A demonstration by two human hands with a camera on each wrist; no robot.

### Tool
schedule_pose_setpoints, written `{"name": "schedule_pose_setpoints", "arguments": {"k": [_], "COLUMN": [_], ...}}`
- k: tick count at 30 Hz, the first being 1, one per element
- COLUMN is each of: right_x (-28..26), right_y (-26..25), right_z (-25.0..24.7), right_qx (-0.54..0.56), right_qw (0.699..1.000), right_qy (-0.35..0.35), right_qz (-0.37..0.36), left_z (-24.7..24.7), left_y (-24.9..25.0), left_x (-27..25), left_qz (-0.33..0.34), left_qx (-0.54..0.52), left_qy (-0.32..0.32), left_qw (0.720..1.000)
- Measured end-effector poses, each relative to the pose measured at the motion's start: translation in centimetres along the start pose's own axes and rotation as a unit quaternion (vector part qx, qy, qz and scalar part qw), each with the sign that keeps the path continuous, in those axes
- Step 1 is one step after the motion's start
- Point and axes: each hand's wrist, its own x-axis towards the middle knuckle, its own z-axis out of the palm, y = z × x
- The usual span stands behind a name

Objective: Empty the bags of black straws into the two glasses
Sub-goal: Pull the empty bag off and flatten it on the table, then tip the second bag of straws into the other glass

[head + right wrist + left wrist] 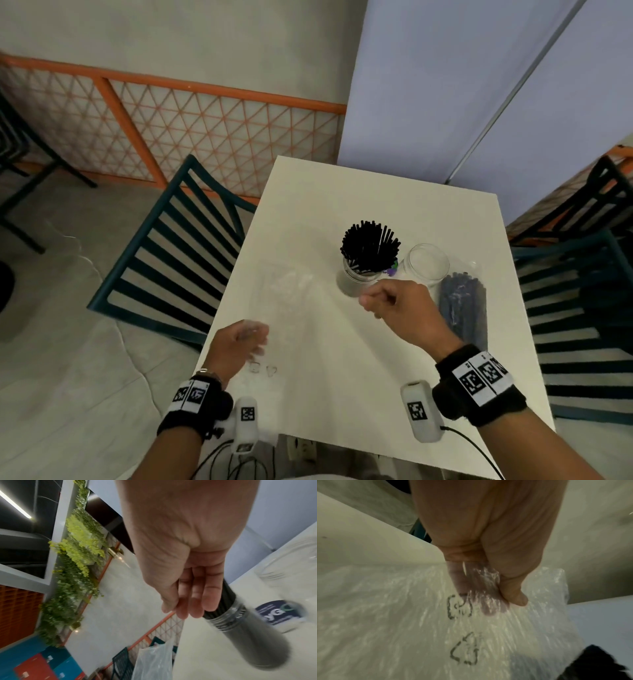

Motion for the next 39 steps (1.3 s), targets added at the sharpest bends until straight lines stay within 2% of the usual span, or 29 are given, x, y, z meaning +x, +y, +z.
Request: {"name": "schedule_pose_setpoints", "arguments": {"k": [4, 6, 8, 11, 14, 17, 19, 22, 25, 28, 31, 34, 37, 39], "right_x": [-0.8, -1.5, -2.4, -3.9, -4.8, -4.5, -3.6, -1.7, 0.1, 1.0, 0.5, -1.8, -5.4, -7.9], "right_y": [4.2, 6.5, 8.9, 12.5, 16.3, 18.9, 19.6, 20.8, 22.9, 25.0, 26.4, 26.9, 26.1, 25.1], "right_z": [-0.8, -1.1, -1.7, -2.7, -3.7, -4.3, -4.7, -4.9, -5.2, -5.6, -6.3, -7.1, -8.3, -9.0], "right_qx": [-0.037, -0.053, -0.077, -0.096, -0.112, -0.148, -0.120, -0.093, -0.063, 0.011, 0.123, 0.244, 0.355, 0.367], "right_qw": [0.997, 0.993, 0.985, 0.964, 0.937, 0.917, 0.907, 0.899, 0.889, 0.894, 0.899, 0.887, 0.881, 0.896], "right_qy": [-0.001, 0.006, 0.023, 0.071, 0.138, 0.176, 0.198, 0.185, 0.168, 0.154, 0.137, 0.134, 0.098, 0.079], "right_qz": [0.069, 0.106, 0.152, 0.237, 0.301, 0.326, 0.351, 0.385, 0.421, 0.421, 0.398, 0.368, 0.298, 0.239], "left_z": [0.7, 1.5, 2.8, 4.9, 6.8, 7.8, 8.2, 8.2, 8.8, 11.3, 15.3, 20.7, 26.5, 29.8], "left_y": [-0.7, -1.1, -1.3, -1.5, -3.2, -4.1, -4.0, -3.3, -2.0, -0.2, 1.3, 2.8, 4.3, 5.6], "left_x": [5.2, 7.4, 8.1, 6.7, 5.7, 5.4, 5.3, 4.9, 3.7, 1.4, -0.6, -2.1, -3.2, -3.8], "left_qz": [-0.032, -0.052, -0.035, 0.035, 0.044, 0.009, 0.008, 0.002, 0.008, 0.028, 0.028, 0.038, 0.041, 0.035], "left_qx": [0.070, 0.153, 0.246, 0.361, 0.441, 0.430, 0.431, 0.417, 0.349, 0.322, 0.312, 0.291, 0.249, 0.178], "left_qy": [0.035, 0.056, 0.086, 0.137, 0.083, 0.064, 0.073, 0.085, 0.095, 0.041, -0.067, -0.154, -0.224, -0.259], "left_qw": [0.996, 0.985, 0.965, 0.922, 0.893, 0.900, 0.899, 0.905, 0.932, 0.945, 0.947, 0.944, 0.941, 0.949]}}
